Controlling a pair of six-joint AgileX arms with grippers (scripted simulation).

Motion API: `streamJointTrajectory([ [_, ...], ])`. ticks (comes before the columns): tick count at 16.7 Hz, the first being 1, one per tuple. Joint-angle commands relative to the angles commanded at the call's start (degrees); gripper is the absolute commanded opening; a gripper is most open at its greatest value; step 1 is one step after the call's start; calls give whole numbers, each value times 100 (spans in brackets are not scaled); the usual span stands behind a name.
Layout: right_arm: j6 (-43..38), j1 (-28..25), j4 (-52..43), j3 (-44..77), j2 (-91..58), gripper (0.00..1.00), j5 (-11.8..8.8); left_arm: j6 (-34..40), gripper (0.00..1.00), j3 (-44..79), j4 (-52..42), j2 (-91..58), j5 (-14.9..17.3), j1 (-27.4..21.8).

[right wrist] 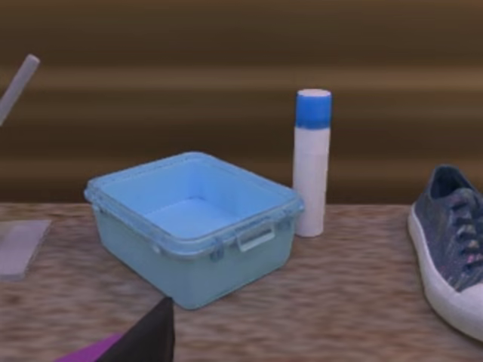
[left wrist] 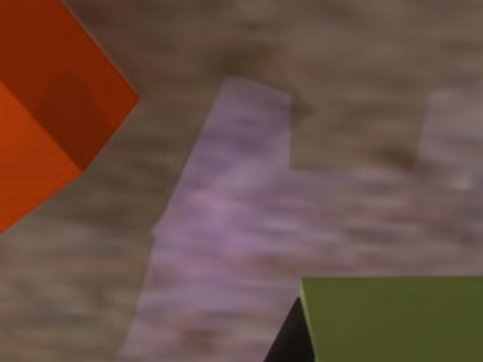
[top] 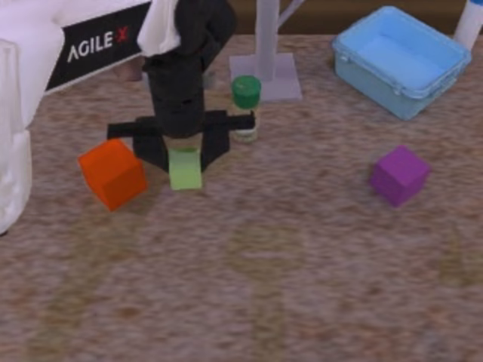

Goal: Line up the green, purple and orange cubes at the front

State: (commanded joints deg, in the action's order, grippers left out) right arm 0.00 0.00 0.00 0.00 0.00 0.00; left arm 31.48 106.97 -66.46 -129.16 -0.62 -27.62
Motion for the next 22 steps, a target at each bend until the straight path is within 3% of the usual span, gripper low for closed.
streamJointTrajectory([
  [5, 0, 0, 0, 0, 0, 100, 0, 374, 0, 213, -122, -121, -5, -443],
  [14, 0, 0, 0, 0, 0, 100, 0, 2370, 0, 1193, -775, -478, -15, -2862],
  [22, 0, 0, 0, 0, 0, 100, 0, 2507, 0, 1029, -559, -490, -17, -2986],
])
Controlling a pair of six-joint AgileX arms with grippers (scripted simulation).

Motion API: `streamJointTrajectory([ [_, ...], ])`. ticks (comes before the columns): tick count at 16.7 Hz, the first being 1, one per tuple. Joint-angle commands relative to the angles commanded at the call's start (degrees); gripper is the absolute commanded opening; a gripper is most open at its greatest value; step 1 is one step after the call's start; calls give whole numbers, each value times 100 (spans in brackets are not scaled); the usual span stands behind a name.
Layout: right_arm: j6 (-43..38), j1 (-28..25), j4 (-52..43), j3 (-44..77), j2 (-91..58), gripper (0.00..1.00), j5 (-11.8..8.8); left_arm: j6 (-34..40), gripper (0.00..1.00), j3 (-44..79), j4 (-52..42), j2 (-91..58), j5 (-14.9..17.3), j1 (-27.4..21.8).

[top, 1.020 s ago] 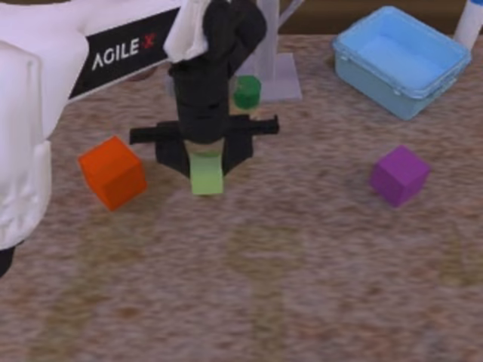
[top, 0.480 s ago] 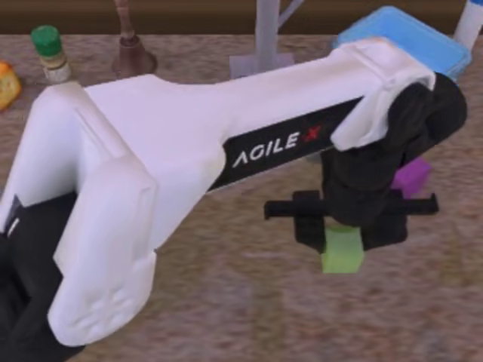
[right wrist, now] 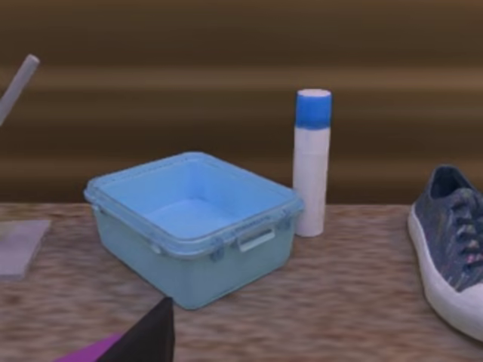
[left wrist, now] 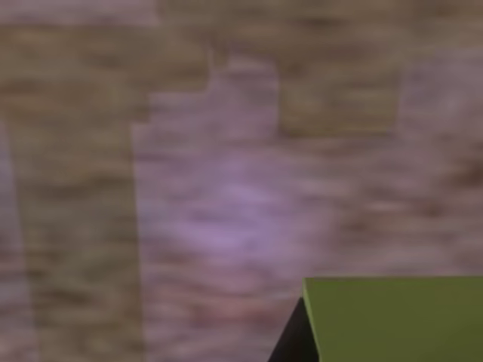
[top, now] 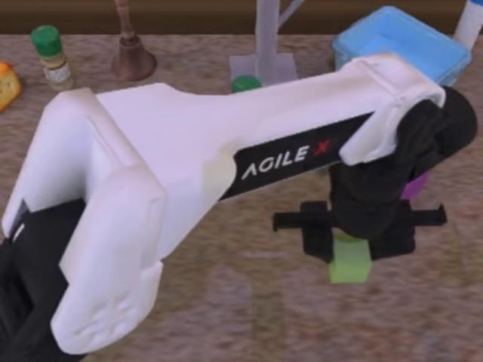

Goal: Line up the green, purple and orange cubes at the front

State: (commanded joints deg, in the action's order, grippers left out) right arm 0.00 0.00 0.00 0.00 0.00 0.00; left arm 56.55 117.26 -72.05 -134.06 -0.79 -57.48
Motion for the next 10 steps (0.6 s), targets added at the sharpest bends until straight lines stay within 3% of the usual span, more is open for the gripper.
streamJointTrajectory([
  [5, 0, 0, 0, 0, 0, 100, 0, 20, 0, -837, 1022, -158, 1, -25],
  [10, 0, 0, 0, 0, 0, 100, 0, 24, 0, -1002, 1196, -199, -1, -40],
])
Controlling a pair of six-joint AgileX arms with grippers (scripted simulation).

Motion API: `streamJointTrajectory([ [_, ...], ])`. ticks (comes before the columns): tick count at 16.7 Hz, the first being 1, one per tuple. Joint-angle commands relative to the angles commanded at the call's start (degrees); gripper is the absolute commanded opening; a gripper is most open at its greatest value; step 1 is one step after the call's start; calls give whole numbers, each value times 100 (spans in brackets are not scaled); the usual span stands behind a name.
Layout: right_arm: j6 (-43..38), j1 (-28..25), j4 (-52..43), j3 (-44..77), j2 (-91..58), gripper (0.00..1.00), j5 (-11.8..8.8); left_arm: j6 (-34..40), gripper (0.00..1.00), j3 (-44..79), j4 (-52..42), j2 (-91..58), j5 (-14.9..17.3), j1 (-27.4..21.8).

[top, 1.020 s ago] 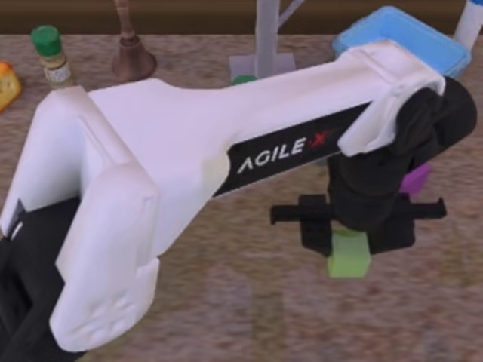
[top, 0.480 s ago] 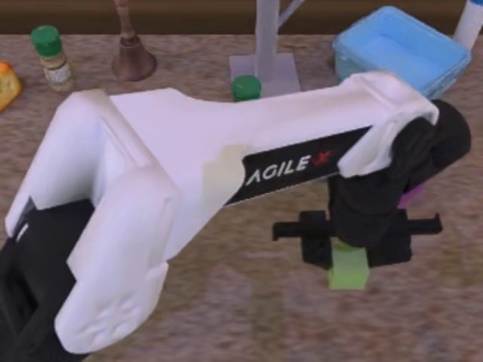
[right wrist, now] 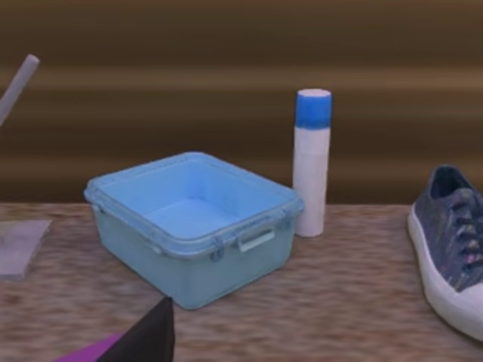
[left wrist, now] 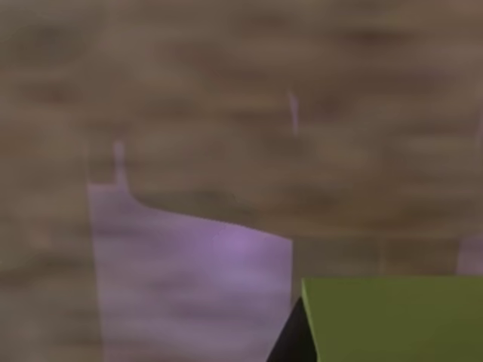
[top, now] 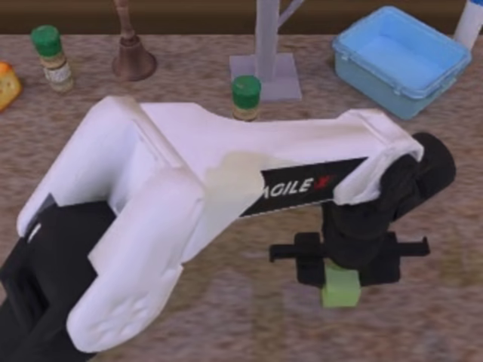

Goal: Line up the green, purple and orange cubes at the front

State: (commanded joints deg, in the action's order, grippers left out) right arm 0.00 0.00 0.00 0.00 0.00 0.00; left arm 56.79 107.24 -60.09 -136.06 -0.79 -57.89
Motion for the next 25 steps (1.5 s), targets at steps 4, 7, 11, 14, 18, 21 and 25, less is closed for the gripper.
streamJointTrajectory([
  [4, 0, 0, 0, 0, 0, 100, 0, 0, 30, 0, 0, 0, 0, 0],
  [7, 0, 0, 0, 0, 0, 100, 0, 0, 53, 0, 0, 0, 0, 0],
  [11, 0, 0, 0, 0, 0, 100, 0, 0, 83, 0, 0, 0, 0, 0],
  [14, 0, 0, 0, 0, 0, 100, 0, 0, 100, 0, 0, 0, 0, 0],
  [18, 0, 0, 0, 0, 0, 100, 0, 0, 100, 0, 0, 0, 0, 0],
  [21, 0, 0, 0, 0, 0, 100, 0, 0, 100, 0, 0, 0, 0, 0],
  [25, 0, 0, 0, 0, 0, 100, 0, 20, 100, 221, -239, 46, -1, 32],
])
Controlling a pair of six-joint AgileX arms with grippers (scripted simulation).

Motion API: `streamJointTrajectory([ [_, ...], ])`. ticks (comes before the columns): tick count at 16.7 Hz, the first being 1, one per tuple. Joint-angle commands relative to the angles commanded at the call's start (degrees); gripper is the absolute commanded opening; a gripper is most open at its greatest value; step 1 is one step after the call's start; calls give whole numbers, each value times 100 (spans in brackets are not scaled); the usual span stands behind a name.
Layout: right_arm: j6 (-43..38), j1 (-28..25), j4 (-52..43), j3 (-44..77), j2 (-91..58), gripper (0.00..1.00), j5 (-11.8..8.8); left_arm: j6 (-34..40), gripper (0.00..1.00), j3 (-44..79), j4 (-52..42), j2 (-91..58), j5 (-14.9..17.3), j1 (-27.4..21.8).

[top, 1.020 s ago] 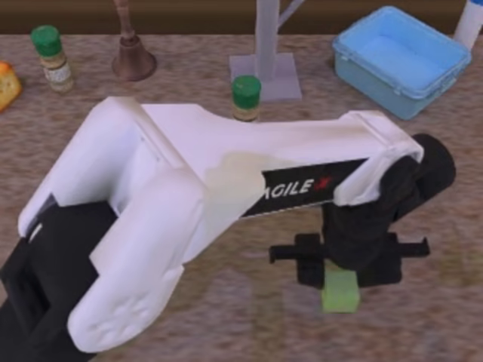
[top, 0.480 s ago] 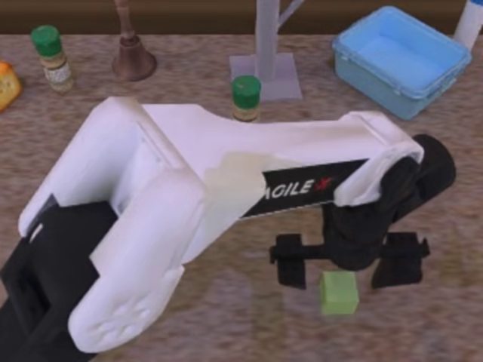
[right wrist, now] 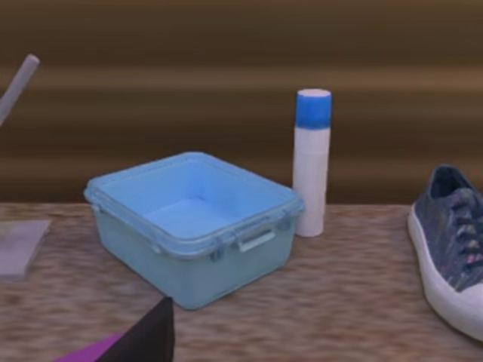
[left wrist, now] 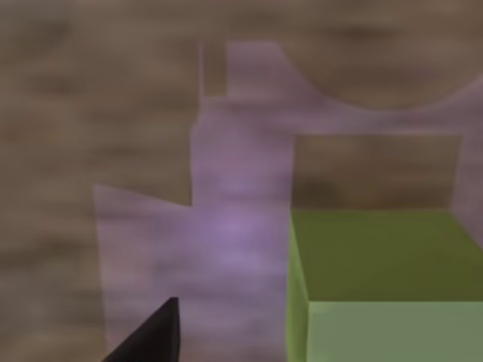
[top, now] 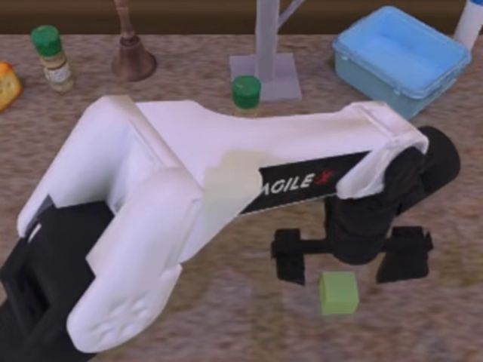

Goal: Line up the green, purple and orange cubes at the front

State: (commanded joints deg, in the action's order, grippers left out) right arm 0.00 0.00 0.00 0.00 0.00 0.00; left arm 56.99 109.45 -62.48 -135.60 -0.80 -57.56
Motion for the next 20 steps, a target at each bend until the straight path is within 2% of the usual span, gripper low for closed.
streamJointTrajectory([
  [5, 0, 0, 0, 0, 0, 100, 0, 12, 100, 767, -1048, 220, -2, 64],
  [13, 35, -32, -114, 165, -165, 100, -6, -23, 100, 674, -1019, 415, -12, 136],
  [16, 169, -134, -545, 825, -823, 100, -11, -150, 100, -2, -597, 1123, -40, 525],
  [20, 474, -329, -1512, 2372, -2465, 100, 4, -528, 100, -1578, 348, 2901, -81, 1397],
])
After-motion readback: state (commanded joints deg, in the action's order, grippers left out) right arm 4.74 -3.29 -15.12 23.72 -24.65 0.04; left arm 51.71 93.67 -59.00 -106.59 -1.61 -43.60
